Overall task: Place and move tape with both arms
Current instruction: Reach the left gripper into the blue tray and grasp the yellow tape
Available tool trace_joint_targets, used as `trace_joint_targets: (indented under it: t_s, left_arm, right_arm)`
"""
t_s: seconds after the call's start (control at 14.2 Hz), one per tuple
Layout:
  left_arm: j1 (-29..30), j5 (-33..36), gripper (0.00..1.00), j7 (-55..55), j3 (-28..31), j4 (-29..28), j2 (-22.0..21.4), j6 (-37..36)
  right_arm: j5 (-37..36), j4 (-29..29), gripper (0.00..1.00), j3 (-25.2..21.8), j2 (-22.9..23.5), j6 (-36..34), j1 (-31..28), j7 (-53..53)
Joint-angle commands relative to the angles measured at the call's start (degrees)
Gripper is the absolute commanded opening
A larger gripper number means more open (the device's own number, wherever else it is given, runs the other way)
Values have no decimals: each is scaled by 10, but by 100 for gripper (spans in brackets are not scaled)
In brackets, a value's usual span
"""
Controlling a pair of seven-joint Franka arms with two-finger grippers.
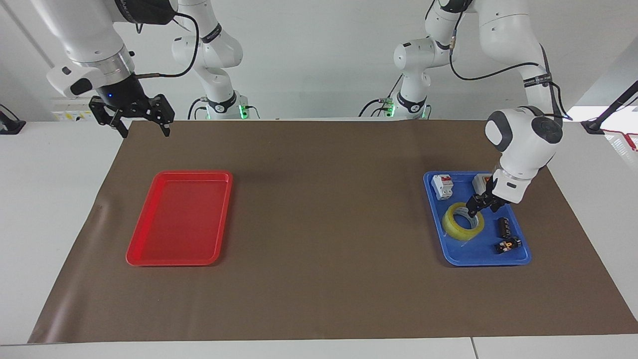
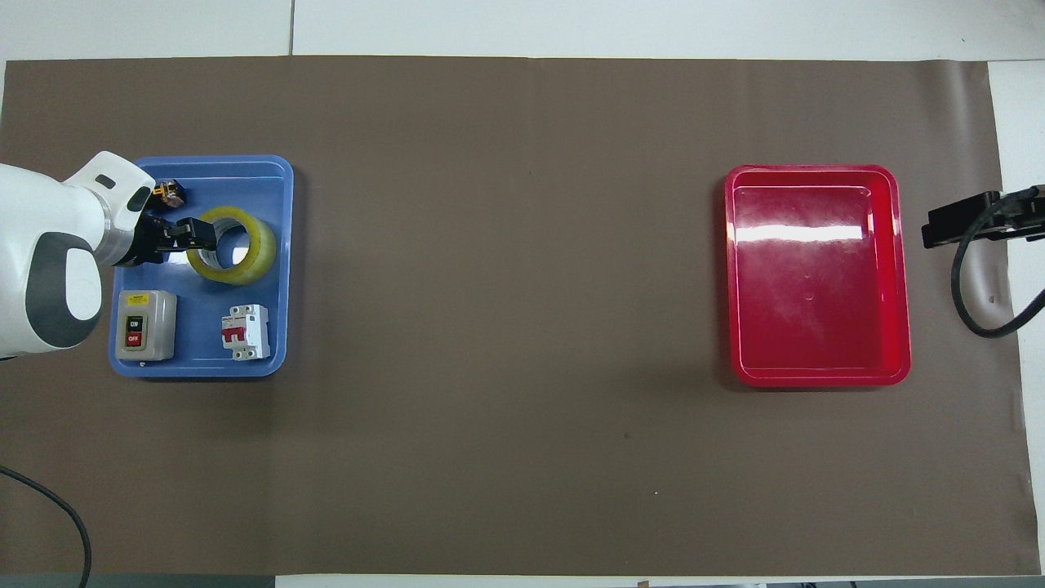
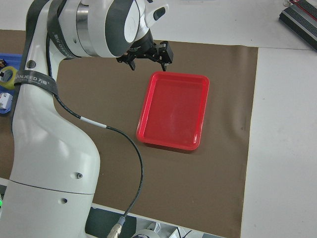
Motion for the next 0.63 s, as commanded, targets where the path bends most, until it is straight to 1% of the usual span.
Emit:
trace_joint_targets:
  t_s: [0.0,0.14,0.28,0.42,0.49,0.56]
  left_arm:
    - [-5,9,72,-19,2,4,17,18]
    - [-8,9,54,-26,2,4,17,15]
    - [-9,9,43,-26,2,2,16,13]
    - [-13,9,38,-26,2,-1,15,8]
    - [-14,9,27,-27,2,-1,15,5]
    - [-17,9,10,-27,2,0,15,4]
  right_arm:
    - [0,-8,100,3,-5,6,-5,-5]
    - [0,-7,100,3,-5,6,-7,-5]
    - [0,-8,100,3,-6,5,-6,-5]
    - [1,-10,100,3,-6,9,-6,-3]
    - [0,-10,100,3,-6,9,-7,-4]
    - [1,-10,100,3,-6,7,-7,-4]
